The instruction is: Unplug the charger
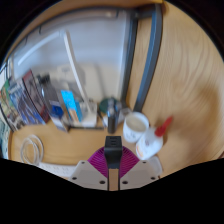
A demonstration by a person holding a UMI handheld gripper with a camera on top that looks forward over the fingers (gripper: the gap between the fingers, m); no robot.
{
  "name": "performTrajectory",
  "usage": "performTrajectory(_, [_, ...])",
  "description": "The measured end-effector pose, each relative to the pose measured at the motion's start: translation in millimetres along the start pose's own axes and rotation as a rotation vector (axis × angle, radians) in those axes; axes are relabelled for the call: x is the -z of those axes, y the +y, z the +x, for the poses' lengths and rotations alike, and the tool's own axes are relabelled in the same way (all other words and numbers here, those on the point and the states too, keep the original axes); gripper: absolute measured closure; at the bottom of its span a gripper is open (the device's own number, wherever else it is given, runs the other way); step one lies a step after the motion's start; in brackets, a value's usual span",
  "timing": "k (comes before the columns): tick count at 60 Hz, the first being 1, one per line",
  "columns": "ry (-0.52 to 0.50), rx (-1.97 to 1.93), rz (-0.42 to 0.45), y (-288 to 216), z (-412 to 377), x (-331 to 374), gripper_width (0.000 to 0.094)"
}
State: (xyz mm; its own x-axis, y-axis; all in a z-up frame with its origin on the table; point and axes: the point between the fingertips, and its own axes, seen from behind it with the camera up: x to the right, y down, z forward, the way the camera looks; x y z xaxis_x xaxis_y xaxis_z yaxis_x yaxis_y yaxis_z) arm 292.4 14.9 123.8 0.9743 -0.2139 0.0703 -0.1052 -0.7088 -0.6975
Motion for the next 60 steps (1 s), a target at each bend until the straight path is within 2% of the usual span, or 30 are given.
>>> performTrajectory(6, [0.035,0.038,-0.163,63,17,-25,0.0827])
performTrajectory(13, [0.036,0.018,-0.274,108,19,-44,0.0827])
performTrajectory(32, [0.028,0.030,-0.406,138,26,-61,0.0799])
performTrajectory(43, [0.024,0.047,-0.405,133,22,-65,0.0712])
performTrajectory(44, [0.024,0.048,-0.403,132,21,-65,0.0694])
performTrajectory(45, [0.025,0.049,-0.397,131,21,-65,0.0629])
performTrajectory(47, [0.031,0.048,-0.381,126,23,-65,0.0604])
performTrajectory(54, [0.040,0.034,-0.301,98,25,-60,0.0600])
performTrajectory(56, [0.033,0.023,-0.273,87,24,-56,0.0550])
performTrajectory(57, [0.029,0.020,-0.258,80,23,-52,0.0475])
performTrajectory(60, [0.015,0.016,-0.201,57,19,-40,0.0396])
